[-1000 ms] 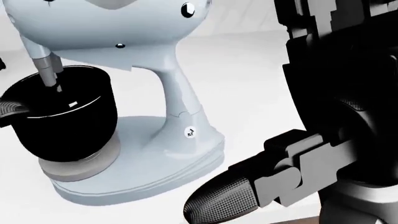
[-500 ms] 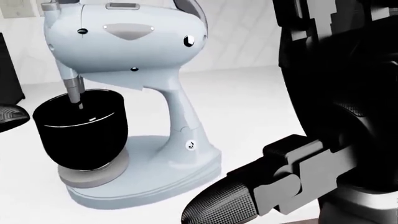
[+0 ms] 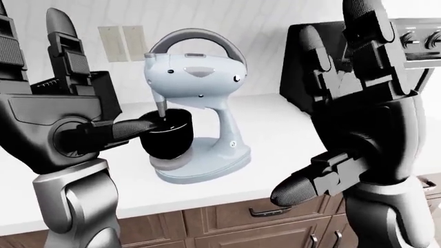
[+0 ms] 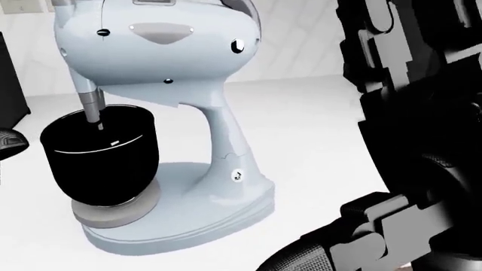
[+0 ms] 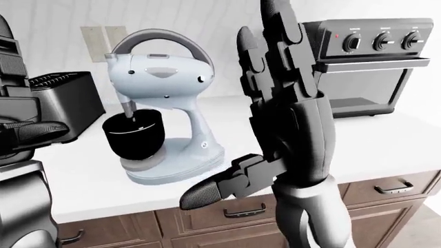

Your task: Open the stand mixer head.

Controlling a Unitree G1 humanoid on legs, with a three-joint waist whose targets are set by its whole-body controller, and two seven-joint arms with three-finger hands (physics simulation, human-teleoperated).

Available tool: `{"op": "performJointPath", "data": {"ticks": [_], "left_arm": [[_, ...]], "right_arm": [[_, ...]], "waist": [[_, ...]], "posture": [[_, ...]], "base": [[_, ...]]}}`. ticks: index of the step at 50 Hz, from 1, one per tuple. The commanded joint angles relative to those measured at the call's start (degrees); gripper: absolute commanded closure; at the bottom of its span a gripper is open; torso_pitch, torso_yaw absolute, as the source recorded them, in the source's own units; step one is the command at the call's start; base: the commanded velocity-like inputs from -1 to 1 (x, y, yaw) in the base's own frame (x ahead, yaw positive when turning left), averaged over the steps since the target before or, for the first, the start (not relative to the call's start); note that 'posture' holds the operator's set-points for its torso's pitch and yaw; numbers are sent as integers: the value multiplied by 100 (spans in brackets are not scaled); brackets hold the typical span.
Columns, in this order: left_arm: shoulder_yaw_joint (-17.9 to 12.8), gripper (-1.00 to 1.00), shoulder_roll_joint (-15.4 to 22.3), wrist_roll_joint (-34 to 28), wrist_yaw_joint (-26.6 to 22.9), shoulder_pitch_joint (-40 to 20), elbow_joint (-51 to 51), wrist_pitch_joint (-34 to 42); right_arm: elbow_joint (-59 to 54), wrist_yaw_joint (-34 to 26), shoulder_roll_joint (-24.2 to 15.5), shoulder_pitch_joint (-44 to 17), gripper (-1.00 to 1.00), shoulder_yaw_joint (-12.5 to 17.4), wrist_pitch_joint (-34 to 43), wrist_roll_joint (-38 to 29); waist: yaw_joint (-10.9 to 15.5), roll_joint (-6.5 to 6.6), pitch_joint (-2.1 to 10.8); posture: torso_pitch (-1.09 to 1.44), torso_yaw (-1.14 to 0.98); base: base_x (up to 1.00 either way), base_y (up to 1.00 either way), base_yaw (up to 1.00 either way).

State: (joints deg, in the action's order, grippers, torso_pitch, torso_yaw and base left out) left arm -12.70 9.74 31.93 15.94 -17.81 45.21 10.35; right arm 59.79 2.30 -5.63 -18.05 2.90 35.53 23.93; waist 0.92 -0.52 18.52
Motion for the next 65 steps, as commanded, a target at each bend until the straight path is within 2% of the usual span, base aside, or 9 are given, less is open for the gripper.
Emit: {"op": "performJointPath", "data": {"ticks": [1,7,12,22,30,42,49,53,65], "left_arm": [[29,-97,18,-39,-13,-157,50,-61],[61,-97,8,-48,-54,-215,4,-52],[24,-97,46,-45,-51,-225,12,-37],[-3,-97,55,-34,-51,-228,-26,-57],[-9,-97,65,-17,-17,-220,31,-30],[-36,-97,87,-26,-11,-225,12,-39],[-61,-97,105,-18,-10,-218,8,-46],[-53,-97,102,-27,-7,-213,11,-53],[-65,-97,111,-35,8,-217,29,-40]], "right_arm": [[20,102,-266,11,-100,-11,-40,223],[20,781,-1219,446,-100,-70,-361,1154],[20,1078,-1770,685,-100,-348,-738,1607],[21,1478,-1628,606,-100,-193,-478,2276],[21,2153,-1428,501,-100,395,-42,3610],[21,1630,-1341,745,-100,726,833,3598],[21,1638,-1553,792,-100,911,1264,3833],[13,1926,-1275,627,-100,1190,1824,4171],[21,2694,-1381,564,-100,919,1887,5141]], "waist": [[-3,10,-13],[3,-40,3],[-14,-67,2],[-46,-102,10],[-49,-120,0],[-43,-144,-14],[-36,-155,-14],[-33,-158,-12],[-12,-159,-2]], "posture": [[-47,0],[-47,0],[-47,0],[-47,0],[-47,0],[-47,0],[-47,0],[-47,0],[-47,0]], "base": [[0,0,0],[0,0,0],[0,0,0],[0,0,0],[0,0,0],[0,0,0],[0,0,0],[0,0,0],[0,0,0]]}}
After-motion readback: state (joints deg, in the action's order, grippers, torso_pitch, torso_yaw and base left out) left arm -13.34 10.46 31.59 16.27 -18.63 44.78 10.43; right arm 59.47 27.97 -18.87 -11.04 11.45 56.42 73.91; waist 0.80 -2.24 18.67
